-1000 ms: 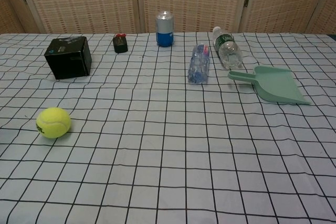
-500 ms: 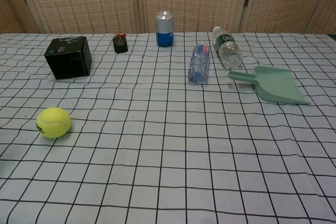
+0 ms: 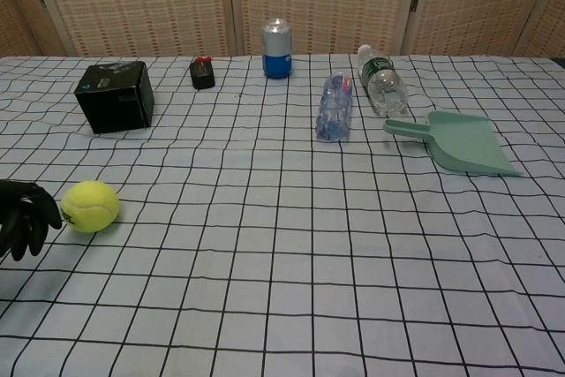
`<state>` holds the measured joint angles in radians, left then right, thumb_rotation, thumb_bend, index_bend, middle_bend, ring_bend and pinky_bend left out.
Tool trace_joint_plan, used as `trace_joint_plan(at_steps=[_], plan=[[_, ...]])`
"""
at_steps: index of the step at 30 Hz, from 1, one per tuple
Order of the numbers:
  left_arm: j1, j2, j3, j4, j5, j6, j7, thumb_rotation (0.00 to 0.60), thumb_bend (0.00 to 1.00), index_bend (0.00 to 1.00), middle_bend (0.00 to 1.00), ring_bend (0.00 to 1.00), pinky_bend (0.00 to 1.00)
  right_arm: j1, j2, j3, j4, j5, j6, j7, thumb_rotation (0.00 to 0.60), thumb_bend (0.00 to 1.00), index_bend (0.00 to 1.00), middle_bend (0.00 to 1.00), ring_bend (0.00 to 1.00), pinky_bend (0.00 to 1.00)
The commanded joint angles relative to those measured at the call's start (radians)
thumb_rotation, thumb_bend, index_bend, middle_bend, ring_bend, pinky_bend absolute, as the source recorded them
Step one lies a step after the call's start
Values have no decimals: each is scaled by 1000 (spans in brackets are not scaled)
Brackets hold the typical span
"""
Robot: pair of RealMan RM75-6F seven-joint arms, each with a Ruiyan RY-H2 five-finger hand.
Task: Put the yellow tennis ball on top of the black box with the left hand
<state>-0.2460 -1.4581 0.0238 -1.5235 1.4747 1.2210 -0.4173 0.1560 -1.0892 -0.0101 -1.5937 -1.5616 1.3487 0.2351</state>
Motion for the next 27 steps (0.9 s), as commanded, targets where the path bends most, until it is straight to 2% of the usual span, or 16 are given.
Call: trace_joint_plan(at_steps=[1, 13, 27], plan=[[4, -30, -13, 17, -24, -4, -6, 600, 768, 463, 562, 562, 895, 0, 0, 0, 1, 1, -2, 0, 600, 158, 56, 0, 0, 0], [23, -136, -52, 67, -63, 34, 3, 600, 774, 441, 549, 548, 879, 2, 0, 1, 1, 6, -7, 2, 600, 158, 56, 0, 0, 0], [10, -194, -75, 142, -76, 19, 26, 600, 773, 436, 538, 540, 868, 2, 4, 3, -1, 8, -7, 11, 600, 158, 56, 0, 0, 0]])
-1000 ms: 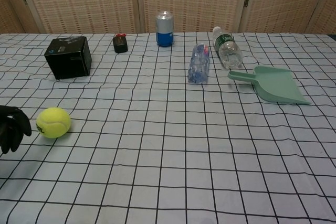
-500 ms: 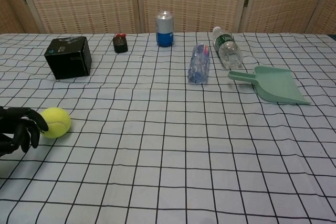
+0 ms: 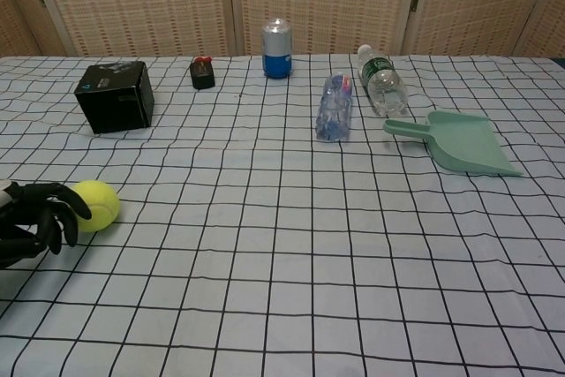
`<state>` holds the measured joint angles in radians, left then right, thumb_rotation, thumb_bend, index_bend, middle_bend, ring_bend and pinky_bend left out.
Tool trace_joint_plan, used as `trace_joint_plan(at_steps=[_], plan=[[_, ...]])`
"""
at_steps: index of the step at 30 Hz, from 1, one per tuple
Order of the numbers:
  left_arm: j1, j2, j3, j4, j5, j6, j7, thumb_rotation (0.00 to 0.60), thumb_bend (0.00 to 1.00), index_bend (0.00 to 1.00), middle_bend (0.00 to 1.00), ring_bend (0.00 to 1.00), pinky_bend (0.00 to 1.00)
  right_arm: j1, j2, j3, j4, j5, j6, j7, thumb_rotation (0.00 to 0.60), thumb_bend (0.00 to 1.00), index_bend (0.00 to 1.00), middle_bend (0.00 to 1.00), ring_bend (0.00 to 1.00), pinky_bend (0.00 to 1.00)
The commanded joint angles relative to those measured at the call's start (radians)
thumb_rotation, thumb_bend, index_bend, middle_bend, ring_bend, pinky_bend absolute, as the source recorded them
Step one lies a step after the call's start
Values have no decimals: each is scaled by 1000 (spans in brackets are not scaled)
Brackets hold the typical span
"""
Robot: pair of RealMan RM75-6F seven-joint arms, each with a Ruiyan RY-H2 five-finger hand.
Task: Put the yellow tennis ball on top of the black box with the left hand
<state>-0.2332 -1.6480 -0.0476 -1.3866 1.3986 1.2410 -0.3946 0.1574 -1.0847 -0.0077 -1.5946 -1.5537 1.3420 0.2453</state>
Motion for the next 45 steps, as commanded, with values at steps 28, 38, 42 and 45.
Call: trace_joint_plan(at_steps=[28, 38, 42, 45], plan=[[4, -135, -71, 42, -80, 35, 125, 600, 782, 428, 532, 535, 864, 1, 2, 2, -1, 3, -3, 8, 600, 158, 56, 0, 0, 0], [-24, -195, -125, 80, -135, 13, 176, 600, 782, 416, 521, 528, 861, 2, 4, 0, -3, 1, -6, 10, 600, 158, 56, 0, 0, 0], [-34, -209, -145, 93, -148, 12, 194, 600, 782, 416, 520, 528, 861, 2, 4, 1, -3, 2, -6, 10, 600, 158, 56, 0, 0, 0], [-45, -219, -158, 96, -159, 6, 208, 600, 782, 415, 520, 528, 860, 3, 4, 0, -3, 3, -9, 8, 600, 158, 56, 0, 0, 0]])
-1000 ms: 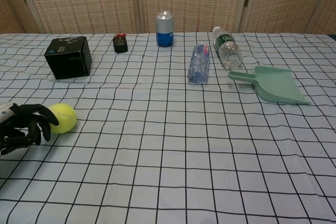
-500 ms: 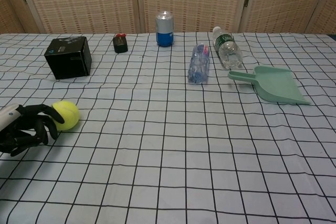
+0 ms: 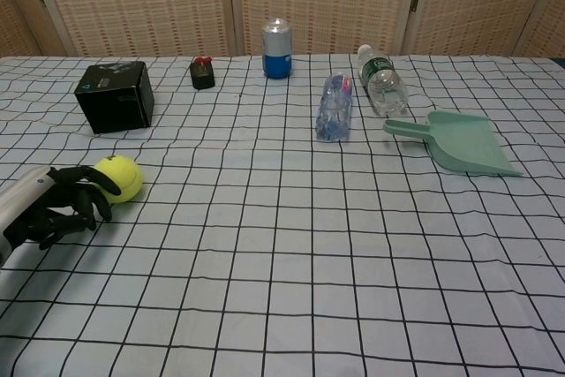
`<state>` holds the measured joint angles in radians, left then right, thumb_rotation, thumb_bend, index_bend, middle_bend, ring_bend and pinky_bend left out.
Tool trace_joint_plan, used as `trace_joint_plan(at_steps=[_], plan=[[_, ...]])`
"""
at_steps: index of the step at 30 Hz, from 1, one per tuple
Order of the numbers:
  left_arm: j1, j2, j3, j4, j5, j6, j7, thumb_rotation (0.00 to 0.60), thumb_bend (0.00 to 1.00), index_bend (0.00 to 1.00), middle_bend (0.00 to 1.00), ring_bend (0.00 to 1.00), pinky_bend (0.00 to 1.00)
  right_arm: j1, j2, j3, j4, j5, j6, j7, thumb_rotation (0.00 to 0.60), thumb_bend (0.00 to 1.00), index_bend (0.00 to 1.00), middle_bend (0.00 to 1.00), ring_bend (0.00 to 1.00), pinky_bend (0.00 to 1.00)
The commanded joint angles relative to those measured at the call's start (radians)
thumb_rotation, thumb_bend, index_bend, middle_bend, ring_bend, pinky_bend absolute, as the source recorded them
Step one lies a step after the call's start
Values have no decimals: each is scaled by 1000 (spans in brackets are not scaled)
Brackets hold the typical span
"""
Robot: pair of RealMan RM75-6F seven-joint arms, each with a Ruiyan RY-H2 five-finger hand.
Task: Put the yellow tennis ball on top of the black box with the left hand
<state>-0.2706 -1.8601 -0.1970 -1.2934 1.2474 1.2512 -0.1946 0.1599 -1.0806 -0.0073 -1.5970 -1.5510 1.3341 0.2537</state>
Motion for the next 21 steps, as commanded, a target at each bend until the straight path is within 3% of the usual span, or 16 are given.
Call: trace_joint_plan(at_steps=[1, 21], plan=[[-11, -10, -12, 5, -10, -6, 12, 600, 783, 414, 520, 527, 860, 0, 0, -1, 0, 0, -2, -1, 600, 158, 56, 0, 0, 0], [-81, -107, -95, 105, -96, -36, 106, 600, 793, 409, 508, 522, 852, 2, 3, 4, 0, 7, -3, 9, 600, 158, 56, 0, 0, 0]])
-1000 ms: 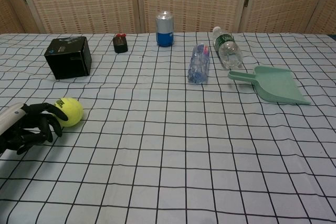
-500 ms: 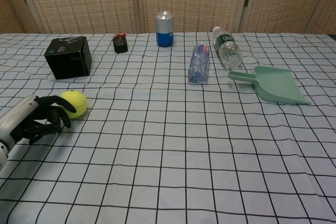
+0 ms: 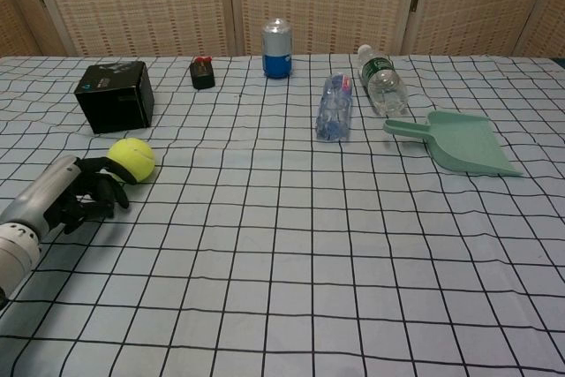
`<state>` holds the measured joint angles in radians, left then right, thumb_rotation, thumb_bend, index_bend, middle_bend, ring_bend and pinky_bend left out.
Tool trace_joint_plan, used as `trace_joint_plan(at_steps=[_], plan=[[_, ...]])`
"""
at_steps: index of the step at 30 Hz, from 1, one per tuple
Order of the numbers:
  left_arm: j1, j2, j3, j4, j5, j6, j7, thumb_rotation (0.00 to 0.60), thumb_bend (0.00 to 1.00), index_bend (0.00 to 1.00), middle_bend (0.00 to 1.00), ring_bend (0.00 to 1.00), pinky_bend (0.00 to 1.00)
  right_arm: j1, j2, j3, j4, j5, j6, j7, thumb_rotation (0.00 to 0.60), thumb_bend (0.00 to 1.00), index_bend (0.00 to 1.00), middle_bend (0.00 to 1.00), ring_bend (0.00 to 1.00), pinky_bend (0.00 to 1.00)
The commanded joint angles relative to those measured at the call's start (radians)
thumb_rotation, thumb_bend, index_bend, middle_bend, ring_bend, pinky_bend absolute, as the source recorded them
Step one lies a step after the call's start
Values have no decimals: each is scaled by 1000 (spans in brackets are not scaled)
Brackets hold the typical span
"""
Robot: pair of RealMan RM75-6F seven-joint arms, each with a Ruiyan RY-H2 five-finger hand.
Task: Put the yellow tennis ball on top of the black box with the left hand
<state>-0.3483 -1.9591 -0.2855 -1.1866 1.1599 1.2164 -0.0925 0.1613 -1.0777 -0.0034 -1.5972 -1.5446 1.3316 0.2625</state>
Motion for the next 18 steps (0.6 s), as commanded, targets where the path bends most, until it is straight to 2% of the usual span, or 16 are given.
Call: trace_joint_plan(at_steps=[1, 18], plan=[[-4, -11, -10, -6, -13, 0, 4, 600, 794, 408, 508, 522, 853, 0, 0, 0, 0, 1, 0, 1, 600, 158, 56, 0, 0, 0], [-53, -50, -72, -24, -71, -10, 45, 600, 802, 405, 507, 521, 853, -1, 10, 2, -7, -4, 6, 21, 600, 158, 56, 0, 0, 0]])
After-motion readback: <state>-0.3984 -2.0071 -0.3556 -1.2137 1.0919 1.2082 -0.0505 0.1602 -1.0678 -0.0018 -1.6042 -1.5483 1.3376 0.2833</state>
